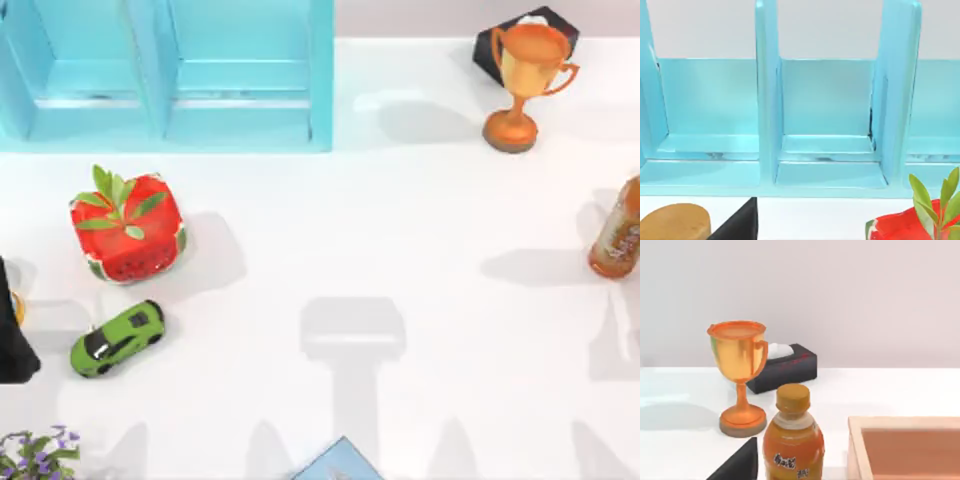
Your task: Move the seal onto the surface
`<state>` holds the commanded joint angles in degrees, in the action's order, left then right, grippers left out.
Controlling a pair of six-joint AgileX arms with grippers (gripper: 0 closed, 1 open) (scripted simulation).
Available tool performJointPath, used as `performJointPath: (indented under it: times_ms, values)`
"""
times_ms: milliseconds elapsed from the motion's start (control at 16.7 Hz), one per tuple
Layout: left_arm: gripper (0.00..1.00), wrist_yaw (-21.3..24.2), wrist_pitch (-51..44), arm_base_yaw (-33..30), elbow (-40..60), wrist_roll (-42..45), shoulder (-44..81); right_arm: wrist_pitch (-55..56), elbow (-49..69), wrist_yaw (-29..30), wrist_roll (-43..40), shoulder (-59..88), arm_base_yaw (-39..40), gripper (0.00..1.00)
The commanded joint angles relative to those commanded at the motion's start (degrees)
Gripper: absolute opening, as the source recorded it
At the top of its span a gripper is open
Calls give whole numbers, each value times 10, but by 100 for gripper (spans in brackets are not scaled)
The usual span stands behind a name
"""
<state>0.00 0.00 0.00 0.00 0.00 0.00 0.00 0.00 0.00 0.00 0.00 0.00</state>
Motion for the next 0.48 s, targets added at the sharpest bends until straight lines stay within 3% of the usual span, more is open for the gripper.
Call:
performJointPath:
  times_ms: [240, 480]
  values:
    - [100, 0, 0, 0, 0, 0, 0, -18, 19, 0, -8, 18, -8, 100]
    - [100, 0, 0, 0, 0, 0, 0, -112, 125, 0, -48, 127, -48, 100]
